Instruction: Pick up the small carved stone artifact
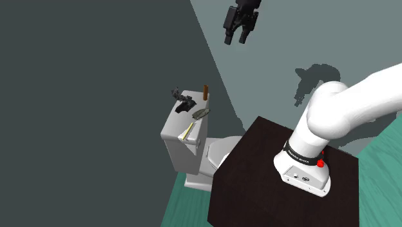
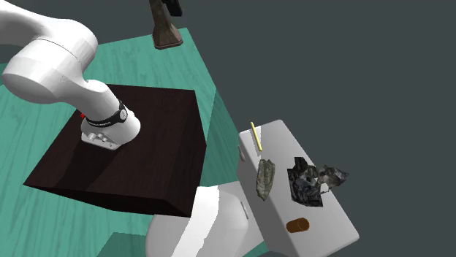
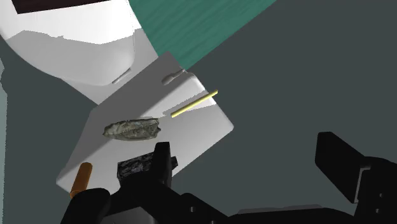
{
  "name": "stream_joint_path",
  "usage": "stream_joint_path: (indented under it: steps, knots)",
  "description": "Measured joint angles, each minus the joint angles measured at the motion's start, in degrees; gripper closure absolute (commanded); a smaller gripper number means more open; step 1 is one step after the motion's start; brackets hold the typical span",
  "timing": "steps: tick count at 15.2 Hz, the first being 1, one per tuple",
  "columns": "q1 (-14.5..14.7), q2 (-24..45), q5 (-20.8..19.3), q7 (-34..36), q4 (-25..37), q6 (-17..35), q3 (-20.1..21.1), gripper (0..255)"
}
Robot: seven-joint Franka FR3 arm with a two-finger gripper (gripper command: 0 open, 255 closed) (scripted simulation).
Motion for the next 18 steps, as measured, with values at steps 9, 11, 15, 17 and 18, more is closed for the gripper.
stream_joint_path:
  steps: [9,11,15,17,18]
  knots:
    - [1.82,2.92,-3.25,-16.65,-9.24,10.41,-7.06,0]
    - [2.43,4.73,-3.99,-21.36,-11.18,13.71,-9.03,0]
    - [3.71,10.04,-5.21,-31.31,-12.67,19.59,-13.47,0]
    - [4.63,13.39,-5.32,-36.17,-13.43,23.19,-15.47,0]
    - [4.99,14.80,-5.39,-38.69,-13.69,24.62,-16.51,0]
